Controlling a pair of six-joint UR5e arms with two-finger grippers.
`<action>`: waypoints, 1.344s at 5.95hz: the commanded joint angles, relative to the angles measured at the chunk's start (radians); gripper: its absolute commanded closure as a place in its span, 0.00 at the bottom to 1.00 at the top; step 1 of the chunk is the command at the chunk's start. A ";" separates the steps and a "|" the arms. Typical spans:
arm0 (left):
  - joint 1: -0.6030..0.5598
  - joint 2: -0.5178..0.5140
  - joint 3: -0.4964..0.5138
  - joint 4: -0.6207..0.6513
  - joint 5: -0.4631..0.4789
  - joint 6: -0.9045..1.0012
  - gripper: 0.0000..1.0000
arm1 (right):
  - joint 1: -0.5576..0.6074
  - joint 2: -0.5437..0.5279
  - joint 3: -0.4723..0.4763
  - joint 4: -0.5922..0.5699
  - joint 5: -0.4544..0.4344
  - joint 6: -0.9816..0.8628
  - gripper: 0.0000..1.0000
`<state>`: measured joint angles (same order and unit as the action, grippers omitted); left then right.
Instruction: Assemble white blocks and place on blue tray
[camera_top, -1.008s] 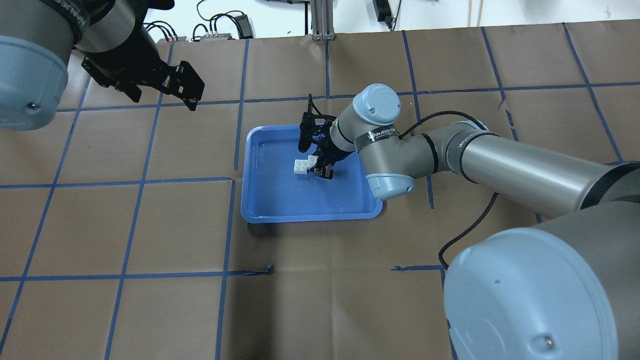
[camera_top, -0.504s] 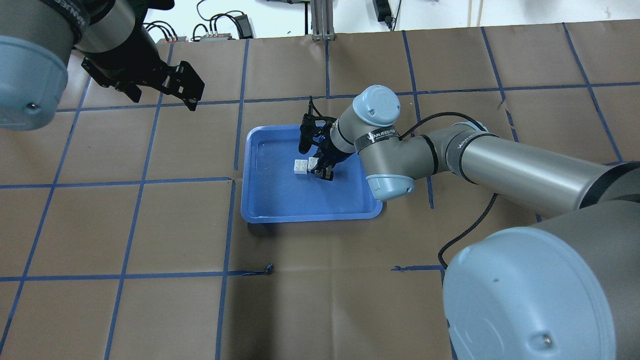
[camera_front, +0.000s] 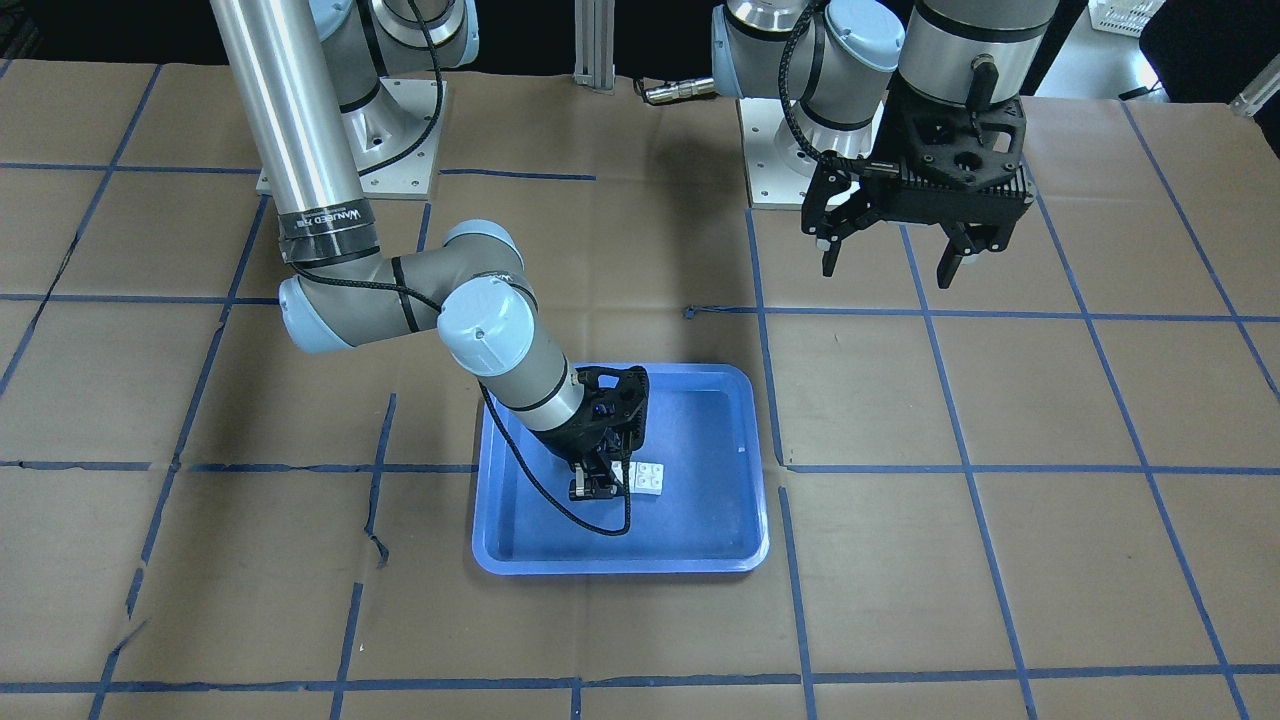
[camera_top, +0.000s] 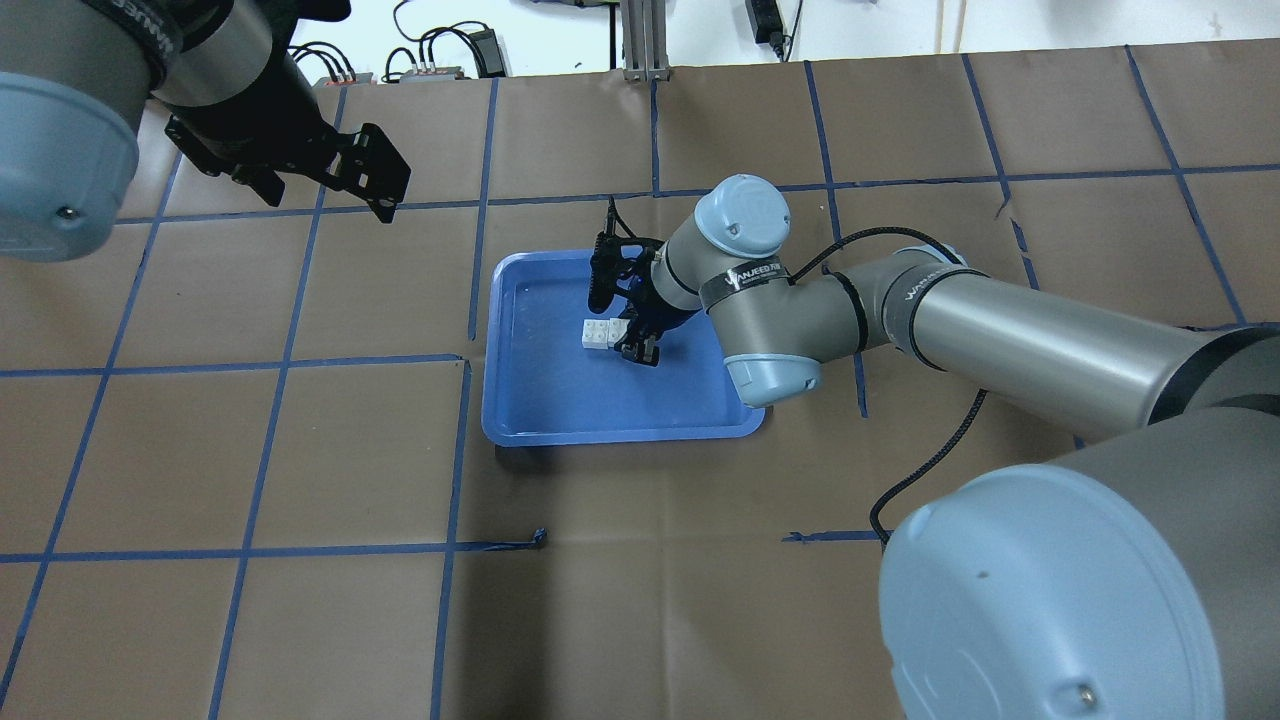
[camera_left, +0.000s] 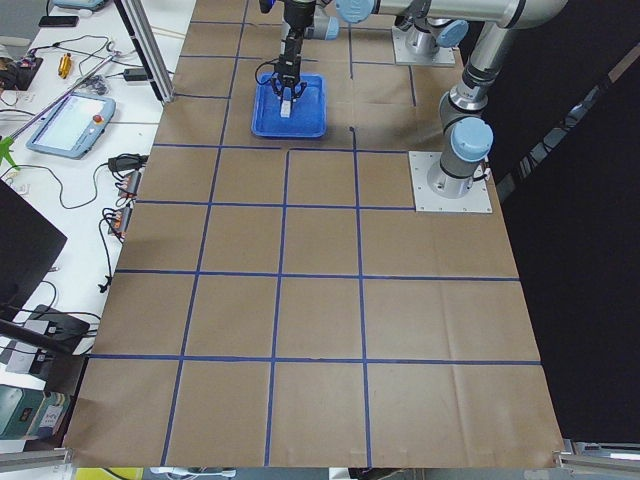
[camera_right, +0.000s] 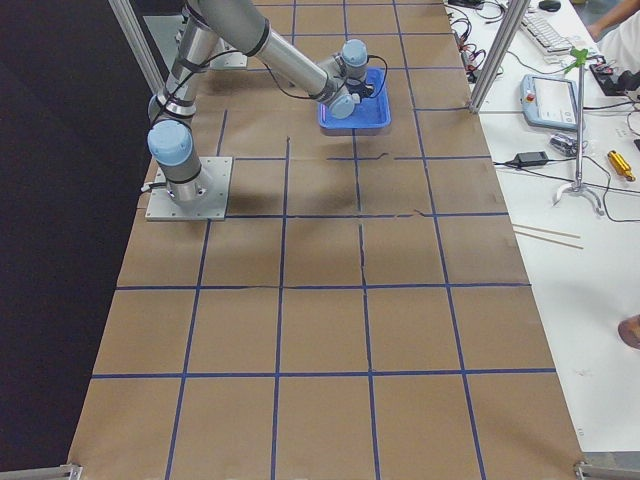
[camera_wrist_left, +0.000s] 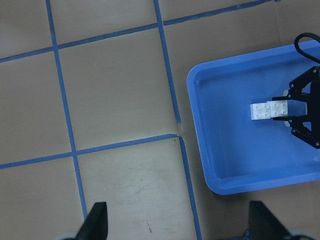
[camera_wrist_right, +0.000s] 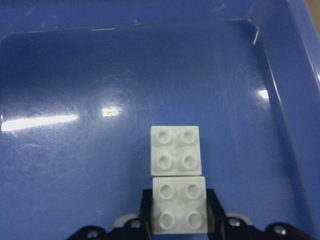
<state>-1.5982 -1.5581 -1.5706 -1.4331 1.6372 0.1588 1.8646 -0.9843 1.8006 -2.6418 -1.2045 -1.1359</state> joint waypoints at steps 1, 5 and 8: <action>0.000 0.000 0.000 0.000 0.001 0.001 0.01 | 0.001 0.007 0.002 0.000 -0.001 -0.001 0.77; 0.004 0.000 0.001 0.003 -0.003 0.001 0.01 | 0.001 0.013 -0.001 -0.004 0.006 0.002 0.41; 0.004 0.001 0.001 0.005 -0.004 -0.001 0.01 | 0.001 0.013 -0.003 -0.004 0.002 0.014 0.00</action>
<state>-1.5933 -1.5579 -1.5693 -1.4292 1.6337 0.1592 1.8653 -0.9711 1.7989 -2.6456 -1.2016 -1.1293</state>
